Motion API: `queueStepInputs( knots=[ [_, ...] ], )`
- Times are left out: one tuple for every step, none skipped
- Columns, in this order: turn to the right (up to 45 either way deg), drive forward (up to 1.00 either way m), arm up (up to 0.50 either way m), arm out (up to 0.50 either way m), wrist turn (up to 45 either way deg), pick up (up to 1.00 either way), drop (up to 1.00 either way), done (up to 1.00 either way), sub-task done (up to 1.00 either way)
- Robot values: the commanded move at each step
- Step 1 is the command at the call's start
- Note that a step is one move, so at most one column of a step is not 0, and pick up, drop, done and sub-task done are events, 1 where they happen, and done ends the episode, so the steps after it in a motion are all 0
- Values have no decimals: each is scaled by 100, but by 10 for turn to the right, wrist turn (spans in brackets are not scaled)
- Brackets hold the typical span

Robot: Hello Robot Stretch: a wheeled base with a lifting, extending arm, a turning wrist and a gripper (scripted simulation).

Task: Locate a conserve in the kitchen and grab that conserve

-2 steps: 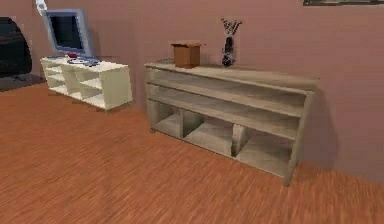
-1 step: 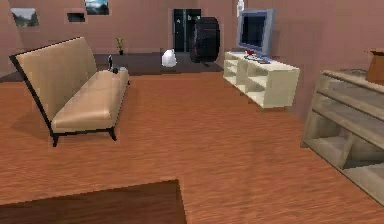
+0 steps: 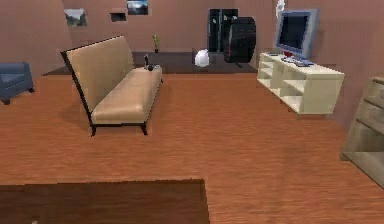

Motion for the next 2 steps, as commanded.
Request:
queueStepInputs(
  knots=[
    [0,100,0,0,0,0,0,0,0],
    [-450,0,0,0,0,0,0,0,0]
  ],
)
